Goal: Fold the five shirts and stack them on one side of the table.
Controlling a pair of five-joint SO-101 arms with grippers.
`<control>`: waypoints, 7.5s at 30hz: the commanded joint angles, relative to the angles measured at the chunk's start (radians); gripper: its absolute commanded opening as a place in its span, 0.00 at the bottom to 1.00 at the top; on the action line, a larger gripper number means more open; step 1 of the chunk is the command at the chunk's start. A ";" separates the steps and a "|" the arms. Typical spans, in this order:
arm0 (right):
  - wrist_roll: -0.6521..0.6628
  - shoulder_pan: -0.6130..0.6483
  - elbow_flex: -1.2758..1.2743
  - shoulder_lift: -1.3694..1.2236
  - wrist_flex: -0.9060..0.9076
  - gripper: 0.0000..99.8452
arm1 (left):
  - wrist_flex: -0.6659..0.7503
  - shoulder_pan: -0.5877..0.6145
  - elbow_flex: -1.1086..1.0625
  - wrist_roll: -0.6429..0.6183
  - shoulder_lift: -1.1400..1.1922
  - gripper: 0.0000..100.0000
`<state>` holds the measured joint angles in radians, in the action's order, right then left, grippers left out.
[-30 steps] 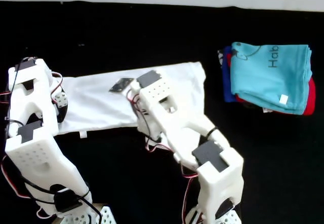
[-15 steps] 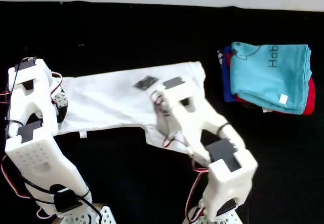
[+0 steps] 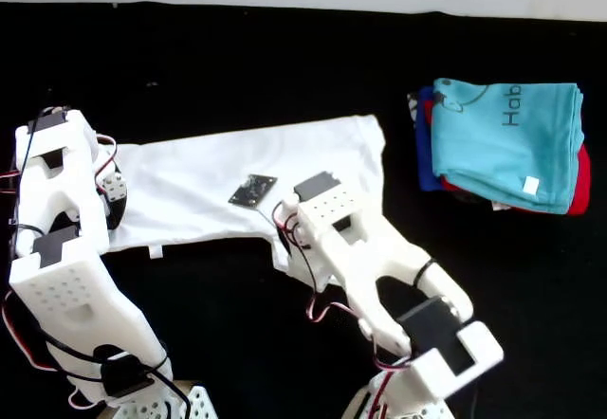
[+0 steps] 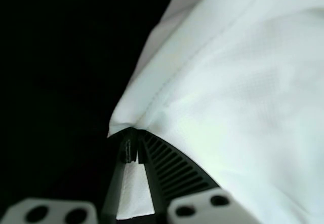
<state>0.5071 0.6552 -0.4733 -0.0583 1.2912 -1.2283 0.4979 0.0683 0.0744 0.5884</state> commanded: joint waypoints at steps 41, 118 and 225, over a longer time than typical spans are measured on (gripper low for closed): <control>-0.031 -0.260 1.109 -0.598 0.099 0.15 | 0.046 0.004 -0.001 -0.005 0.001 0.01; -0.203 -0.335 0.532 0.437 0.464 0.01 | -0.094 0.087 0.208 -0.012 -0.041 0.20; -0.126 -0.717 -1.110 0.981 -0.673 0.01 | -0.466 -0.499 0.905 0.069 0.191 0.01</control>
<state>0.3736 -0.0568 -1.5612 0.9221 0.6360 -1.6870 -0.0054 0.9659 0.1481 0.7572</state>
